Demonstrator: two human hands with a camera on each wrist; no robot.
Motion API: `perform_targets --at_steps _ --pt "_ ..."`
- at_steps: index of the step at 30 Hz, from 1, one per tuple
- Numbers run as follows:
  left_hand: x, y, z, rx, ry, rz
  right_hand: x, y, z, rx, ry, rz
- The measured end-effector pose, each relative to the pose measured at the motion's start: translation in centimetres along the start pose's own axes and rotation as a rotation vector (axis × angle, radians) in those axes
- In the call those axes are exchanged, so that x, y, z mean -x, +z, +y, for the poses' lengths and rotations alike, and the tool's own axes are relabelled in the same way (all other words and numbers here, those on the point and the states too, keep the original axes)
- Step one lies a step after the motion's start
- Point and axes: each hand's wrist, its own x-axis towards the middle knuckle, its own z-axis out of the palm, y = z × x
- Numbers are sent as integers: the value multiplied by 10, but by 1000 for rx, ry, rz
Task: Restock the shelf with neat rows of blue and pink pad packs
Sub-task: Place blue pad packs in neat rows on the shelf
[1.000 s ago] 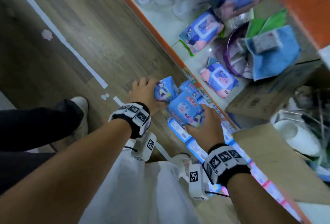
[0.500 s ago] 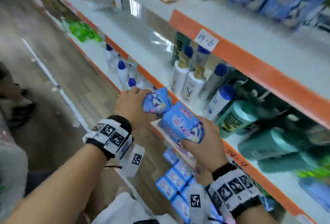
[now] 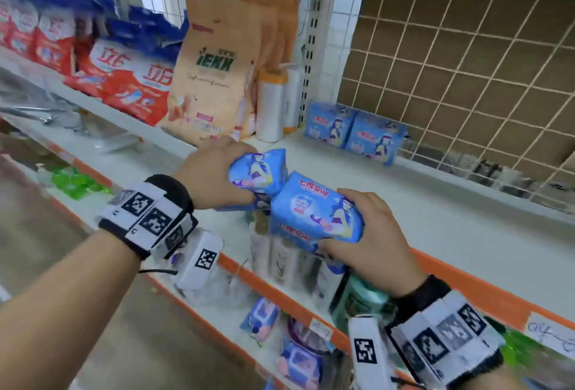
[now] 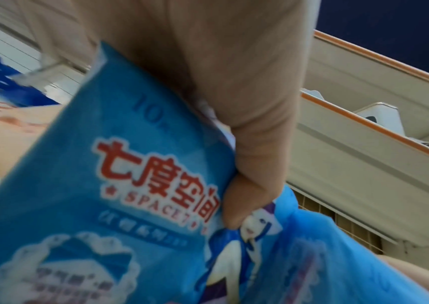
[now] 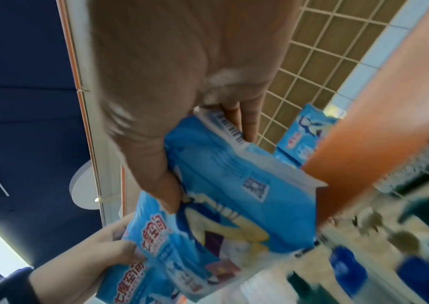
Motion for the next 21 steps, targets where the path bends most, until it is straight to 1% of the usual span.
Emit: perform_targets --at_steps 3,5,6,7,10,12,14,18,21 --pt "-56 -14 4 -26 82 -45 -29 -18 6 77 85 129" --pt "-94 -15 9 -35 142 -77 -50 -28 14 113 129 222" --pt "-113 -13 13 -50 163 -106 -61 -32 20 143 166 241" --pt "-131 -8 17 -82 184 -139 -73 -35 26 182 217 231" --pt "-178 19 27 -260 245 -236 -103 -38 50 323 379 81" --pt "-199 42 28 -376 278 -274 -117 -39 64 359 447 40" --pt "-213 62 24 -401 291 -295 -130 -41 76 424 480 26" --pt "-238 77 19 -396 319 -370 -156 -47 90 578 545 -86" --pt "-248 80 24 -403 359 -394 -171 -49 93 566 566 -111"
